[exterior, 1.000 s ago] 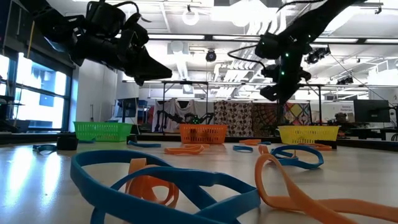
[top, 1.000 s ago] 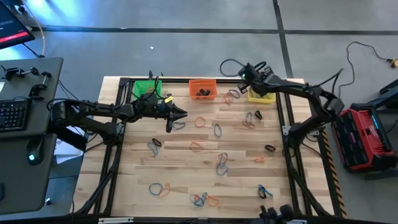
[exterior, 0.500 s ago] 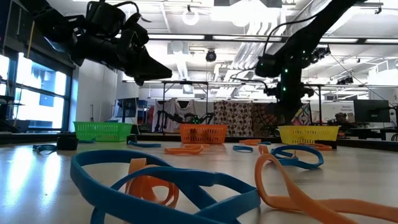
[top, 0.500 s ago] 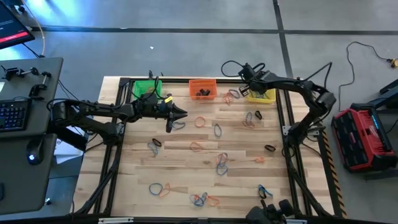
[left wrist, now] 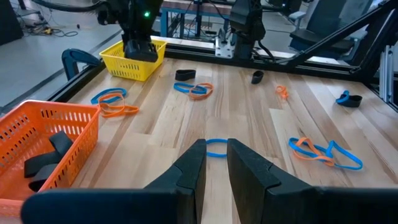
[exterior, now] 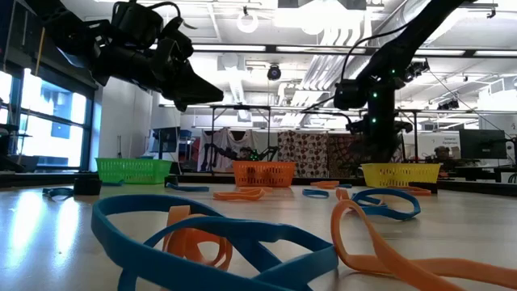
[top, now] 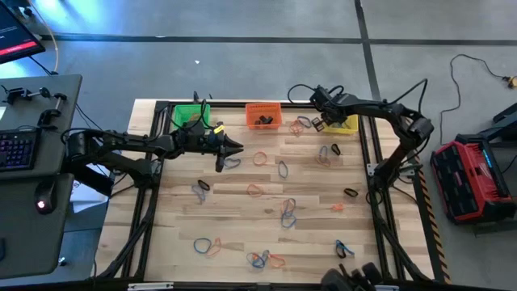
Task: Sort rubber bands into baskets
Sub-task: Put the blue rubber band into the yellow bin, then put the orange rubber band into the green bin
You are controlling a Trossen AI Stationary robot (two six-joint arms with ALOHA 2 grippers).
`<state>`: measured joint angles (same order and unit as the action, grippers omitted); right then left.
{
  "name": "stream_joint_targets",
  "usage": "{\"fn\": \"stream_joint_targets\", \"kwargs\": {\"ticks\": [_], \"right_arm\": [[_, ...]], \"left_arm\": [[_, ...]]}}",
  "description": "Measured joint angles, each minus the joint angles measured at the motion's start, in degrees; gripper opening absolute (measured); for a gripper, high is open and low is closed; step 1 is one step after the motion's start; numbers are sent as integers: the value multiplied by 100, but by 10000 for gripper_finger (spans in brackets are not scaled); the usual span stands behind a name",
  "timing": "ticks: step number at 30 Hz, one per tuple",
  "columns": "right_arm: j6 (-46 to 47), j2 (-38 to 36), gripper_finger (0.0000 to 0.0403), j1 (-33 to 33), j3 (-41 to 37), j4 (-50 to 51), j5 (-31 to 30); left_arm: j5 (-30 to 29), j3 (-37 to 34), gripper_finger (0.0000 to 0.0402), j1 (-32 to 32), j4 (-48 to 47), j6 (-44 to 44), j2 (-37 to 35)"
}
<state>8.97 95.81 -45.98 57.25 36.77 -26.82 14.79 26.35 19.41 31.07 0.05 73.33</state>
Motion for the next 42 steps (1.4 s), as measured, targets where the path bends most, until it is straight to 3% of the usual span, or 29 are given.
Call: {"fn": "stream_joint_targets", "kwargs": {"ticks": [5, 9, 13, 19, 31, 37, 42], "right_arm": [[-11, -279, 137, 21, 0, 219, 44], [-161, -745, 157, 222, 0, 242, 137], [-245, -1216, 122, 624, 0, 115, 320], [-332, -1490, 11, 1478, 0, -411, 347], [-362, -1487, 2, 2979, -54, -1795, 347], [-258, -1492, 0, 3215, -989, -3546, 1011], [-135, -1491, 0, 3427, -1729, -4710, 1074]], "left_arm": [[0, 0, 58, 1, 2, 0, 1], [0, 0, 58, -16, 0, 0, -1], [1, 0, 49, -124, -66, 101, -1], [2, 0, 13, -331, -253, 111, -1], [-399, 0, 0, -613, -888, 213, -1], [-404, 0, 0, -613, -887, 79, -1], [-429, 0, 0, -630, -881, 7, 30]]}}
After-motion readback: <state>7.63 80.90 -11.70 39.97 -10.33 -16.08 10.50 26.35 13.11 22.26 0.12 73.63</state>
